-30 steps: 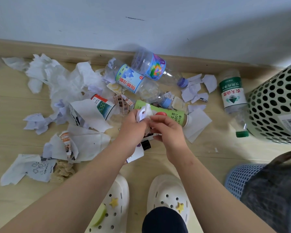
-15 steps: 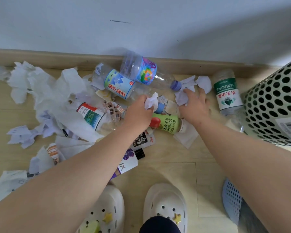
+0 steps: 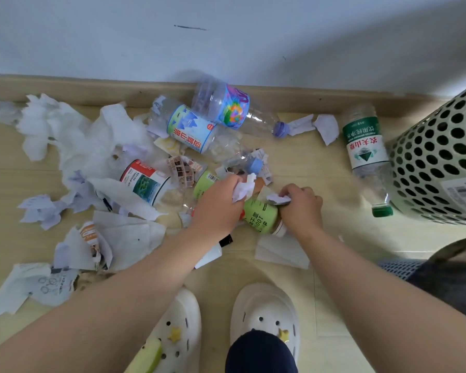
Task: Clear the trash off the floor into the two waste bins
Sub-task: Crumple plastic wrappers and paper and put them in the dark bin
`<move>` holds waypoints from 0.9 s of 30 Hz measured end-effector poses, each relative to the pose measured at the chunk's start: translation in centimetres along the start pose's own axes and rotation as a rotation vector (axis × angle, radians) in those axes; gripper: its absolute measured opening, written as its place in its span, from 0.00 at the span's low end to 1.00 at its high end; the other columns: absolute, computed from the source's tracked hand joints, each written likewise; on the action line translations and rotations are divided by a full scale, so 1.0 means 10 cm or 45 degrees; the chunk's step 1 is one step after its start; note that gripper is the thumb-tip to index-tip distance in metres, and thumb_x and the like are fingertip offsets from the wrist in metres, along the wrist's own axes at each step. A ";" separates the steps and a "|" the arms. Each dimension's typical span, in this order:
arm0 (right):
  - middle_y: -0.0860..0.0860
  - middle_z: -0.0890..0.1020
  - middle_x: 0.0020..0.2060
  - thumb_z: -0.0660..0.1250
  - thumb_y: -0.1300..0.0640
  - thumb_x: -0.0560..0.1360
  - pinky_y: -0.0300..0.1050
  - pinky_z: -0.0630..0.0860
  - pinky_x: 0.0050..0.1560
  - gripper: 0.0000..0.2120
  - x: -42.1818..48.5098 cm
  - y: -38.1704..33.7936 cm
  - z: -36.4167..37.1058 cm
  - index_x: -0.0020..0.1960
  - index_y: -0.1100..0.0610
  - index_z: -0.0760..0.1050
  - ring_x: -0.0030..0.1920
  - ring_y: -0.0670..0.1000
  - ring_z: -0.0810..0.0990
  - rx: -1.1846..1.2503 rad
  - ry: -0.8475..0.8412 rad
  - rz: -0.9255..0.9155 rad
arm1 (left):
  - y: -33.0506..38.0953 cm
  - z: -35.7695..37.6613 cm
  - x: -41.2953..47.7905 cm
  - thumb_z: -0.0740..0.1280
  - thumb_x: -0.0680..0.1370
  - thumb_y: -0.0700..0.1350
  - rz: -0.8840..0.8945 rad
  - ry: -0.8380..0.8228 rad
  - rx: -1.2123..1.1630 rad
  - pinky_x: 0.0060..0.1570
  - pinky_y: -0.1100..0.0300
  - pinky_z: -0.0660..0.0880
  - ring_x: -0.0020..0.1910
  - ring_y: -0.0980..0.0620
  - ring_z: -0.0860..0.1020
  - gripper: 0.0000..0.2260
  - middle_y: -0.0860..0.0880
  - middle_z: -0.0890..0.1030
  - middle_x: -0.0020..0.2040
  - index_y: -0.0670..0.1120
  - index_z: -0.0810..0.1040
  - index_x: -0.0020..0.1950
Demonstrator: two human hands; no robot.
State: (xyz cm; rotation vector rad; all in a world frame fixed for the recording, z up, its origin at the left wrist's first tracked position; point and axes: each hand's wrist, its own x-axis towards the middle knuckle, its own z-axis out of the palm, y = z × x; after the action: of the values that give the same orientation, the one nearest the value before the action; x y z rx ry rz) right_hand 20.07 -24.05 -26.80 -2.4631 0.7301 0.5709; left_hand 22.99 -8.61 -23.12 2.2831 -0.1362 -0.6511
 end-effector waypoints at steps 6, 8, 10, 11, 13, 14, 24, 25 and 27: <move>0.62 0.79 0.50 0.59 0.51 0.78 0.49 0.68 0.52 0.12 -0.28 -0.01 0.08 0.46 0.57 0.76 0.55 0.63 0.74 0.328 0.075 0.046 | -0.12 -0.02 -0.32 0.60 0.79 0.43 -0.059 0.007 -0.107 0.34 0.62 0.62 0.38 0.50 0.69 0.06 0.50 0.71 0.37 0.41 0.72 0.48; 0.60 0.77 0.56 0.58 0.48 0.79 0.50 0.68 0.56 0.17 -0.42 -0.05 0.05 0.51 0.59 0.78 0.59 0.62 0.72 0.273 0.193 0.039 | -0.11 -0.02 -0.42 0.60 0.79 0.45 -0.113 -0.002 -0.158 0.33 0.58 0.62 0.36 0.49 0.68 0.08 0.51 0.69 0.34 0.41 0.70 0.45; 0.59 0.78 0.53 0.59 0.49 0.79 0.51 0.69 0.55 0.17 -0.60 -0.09 0.03 0.48 0.62 0.77 0.58 0.61 0.72 0.318 0.303 -0.018 | -0.07 -0.01 -0.53 0.60 0.80 0.47 -0.163 0.002 -0.221 0.34 0.63 0.63 0.39 0.50 0.70 0.05 0.53 0.70 0.36 0.45 0.70 0.49; 0.58 0.79 0.47 0.59 0.49 0.78 0.50 0.71 0.52 0.16 -0.67 -0.13 0.02 0.45 0.62 0.76 0.53 0.59 0.74 0.442 0.299 -0.031 | -0.05 -0.01 -0.56 0.60 0.80 0.47 -0.193 0.010 -0.265 0.35 0.67 0.63 0.42 0.51 0.70 0.05 0.55 0.70 0.38 0.48 0.71 0.53; 0.53 0.74 0.34 0.60 0.51 0.78 0.46 0.69 0.41 0.13 -0.87 -0.23 0.00 0.42 0.59 0.74 0.39 0.54 0.73 0.785 0.170 0.043 | 0.02 -0.01 -0.64 0.60 0.80 0.47 -0.222 0.026 -0.351 0.38 0.69 0.63 0.45 0.54 0.70 0.10 0.60 0.68 0.38 0.48 0.71 0.60; 0.51 0.73 0.33 0.60 0.52 0.79 0.43 0.68 0.39 0.10 -0.94 -0.28 -0.01 0.41 0.56 0.73 0.37 0.51 0.71 0.948 0.084 0.106 | 0.04 -0.01 -0.68 0.60 0.80 0.47 -0.224 0.024 -0.381 0.39 0.67 0.66 0.44 0.54 0.70 0.09 0.60 0.68 0.38 0.48 0.71 0.59; 0.52 0.79 0.37 0.61 0.61 0.76 0.50 0.77 0.49 0.08 -1.73 -0.42 -0.51 0.40 0.53 0.76 0.40 0.51 0.77 1.391 -0.008 0.207 | 0.74 -0.24 -1.25 0.61 0.79 0.45 -0.109 -0.062 -0.475 0.41 0.63 0.70 0.42 0.54 0.74 0.04 0.53 0.75 0.42 0.50 0.69 0.53; 0.52 0.79 0.38 0.61 0.61 0.76 0.52 0.78 0.50 0.09 -1.80 -0.40 -0.60 0.39 0.52 0.75 0.41 0.52 0.77 1.402 0.026 0.213 | 0.85 -0.27 -1.30 0.60 0.79 0.45 -0.075 -0.082 -0.445 0.41 0.63 0.70 0.43 0.54 0.74 0.03 0.52 0.75 0.43 0.50 0.69 0.53; 0.52 0.79 0.37 0.62 0.61 0.75 0.52 0.78 0.50 0.08 -2.00 -0.31 -0.90 0.40 0.53 0.75 0.41 0.52 0.77 1.457 0.111 0.211 | 1.20 -0.32 -1.44 0.60 0.80 0.45 0.023 -0.135 -0.374 0.43 0.63 0.71 0.44 0.52 0.75 0.04 0.50 0.76 0.45 0.48 0.70 0.54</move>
State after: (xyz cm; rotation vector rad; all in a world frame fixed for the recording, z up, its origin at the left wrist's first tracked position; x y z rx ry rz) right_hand 8.71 -19.32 -8.32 -1.3708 0.9441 0.0293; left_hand 13.24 -11.06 -7.00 1.9649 -0.1045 -0.7325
